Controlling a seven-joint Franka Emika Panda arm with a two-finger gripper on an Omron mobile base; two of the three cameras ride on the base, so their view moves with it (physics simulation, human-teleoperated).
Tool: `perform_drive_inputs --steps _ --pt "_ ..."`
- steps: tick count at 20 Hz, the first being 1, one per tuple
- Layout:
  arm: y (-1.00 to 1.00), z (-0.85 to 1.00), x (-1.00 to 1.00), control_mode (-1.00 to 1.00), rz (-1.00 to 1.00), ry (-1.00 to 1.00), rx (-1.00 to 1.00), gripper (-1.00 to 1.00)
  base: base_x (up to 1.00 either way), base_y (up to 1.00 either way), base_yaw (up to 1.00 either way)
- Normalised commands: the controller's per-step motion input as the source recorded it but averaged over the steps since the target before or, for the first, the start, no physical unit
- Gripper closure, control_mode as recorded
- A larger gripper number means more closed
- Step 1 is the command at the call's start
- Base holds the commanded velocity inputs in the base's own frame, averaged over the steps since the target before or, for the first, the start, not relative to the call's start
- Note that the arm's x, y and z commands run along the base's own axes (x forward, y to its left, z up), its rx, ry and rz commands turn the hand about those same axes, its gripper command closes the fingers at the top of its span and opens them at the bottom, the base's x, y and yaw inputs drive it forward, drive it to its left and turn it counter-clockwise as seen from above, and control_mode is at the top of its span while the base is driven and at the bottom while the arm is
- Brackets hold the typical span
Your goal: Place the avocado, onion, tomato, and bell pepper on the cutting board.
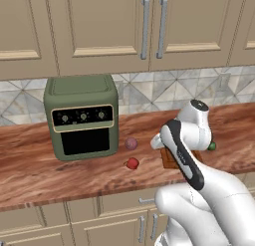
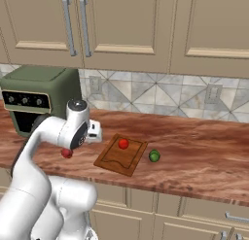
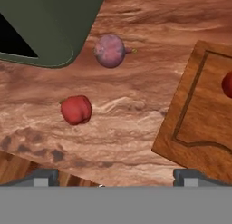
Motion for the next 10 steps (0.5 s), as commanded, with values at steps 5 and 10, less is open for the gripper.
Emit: perform_drive_inputs --steps 5,10 --pt "0.50 -0.06 0.00 -1.00 0.10 0.00 0.00 -1.00 0.00 0.00 0.00" --pt "0.50 -0.13 0.00 -1.00 0.07 0.00 0.00 -1.00 0.00 0.00 0.00"
